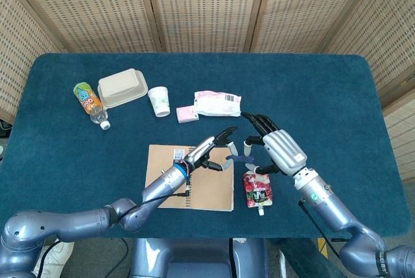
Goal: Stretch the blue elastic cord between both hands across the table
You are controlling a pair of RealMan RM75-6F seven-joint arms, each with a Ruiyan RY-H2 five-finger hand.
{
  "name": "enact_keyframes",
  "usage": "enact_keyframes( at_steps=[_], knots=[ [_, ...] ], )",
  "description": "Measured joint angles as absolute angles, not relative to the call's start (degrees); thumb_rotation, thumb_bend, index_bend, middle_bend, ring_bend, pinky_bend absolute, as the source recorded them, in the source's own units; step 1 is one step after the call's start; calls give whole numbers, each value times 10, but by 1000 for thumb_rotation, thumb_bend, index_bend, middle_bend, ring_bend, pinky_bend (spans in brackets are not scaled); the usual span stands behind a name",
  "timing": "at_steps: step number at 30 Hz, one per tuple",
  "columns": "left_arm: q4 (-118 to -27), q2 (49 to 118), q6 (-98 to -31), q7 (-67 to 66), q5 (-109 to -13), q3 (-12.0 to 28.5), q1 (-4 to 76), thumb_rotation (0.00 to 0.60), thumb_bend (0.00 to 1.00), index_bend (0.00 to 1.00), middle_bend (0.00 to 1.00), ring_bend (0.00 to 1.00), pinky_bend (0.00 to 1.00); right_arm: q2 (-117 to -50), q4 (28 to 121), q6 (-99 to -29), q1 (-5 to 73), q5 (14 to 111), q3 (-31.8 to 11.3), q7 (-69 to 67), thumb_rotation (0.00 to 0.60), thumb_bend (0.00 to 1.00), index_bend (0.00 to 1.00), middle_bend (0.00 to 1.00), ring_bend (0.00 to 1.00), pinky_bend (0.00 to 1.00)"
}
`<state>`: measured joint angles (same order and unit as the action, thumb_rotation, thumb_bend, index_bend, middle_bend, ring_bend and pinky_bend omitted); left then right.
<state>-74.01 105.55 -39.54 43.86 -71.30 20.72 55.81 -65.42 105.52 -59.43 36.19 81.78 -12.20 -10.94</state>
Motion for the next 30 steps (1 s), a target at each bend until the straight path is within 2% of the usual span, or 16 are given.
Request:
enact_keyframes(
  at_steps=[13,16,23,30],
  knots=[
    [-742,1057,-393,435,-710,207,558,600,526,825,0,0,0,-657,1058,-589,366,816,-116,-110,600,536,632,30,0,0],
    [-742,1057,-392,434,-709,207,559,600,527,825,0,0,0,-657,1058,-587,368,816,-115,-112,600,594,662,36,0,0],
    [-745,1056,-391,434,-709,207,557,600,527,825,0,0,0,-659,1058,-591,369,819,-115,-107,600,796,728,60,0,0],
    [-751,1050,-395,429,-711,208,555,600,527,825,0,0,0,-664,1050,-612,365,829,-114,-62,600,856,747,77,0,0]
  ],
)
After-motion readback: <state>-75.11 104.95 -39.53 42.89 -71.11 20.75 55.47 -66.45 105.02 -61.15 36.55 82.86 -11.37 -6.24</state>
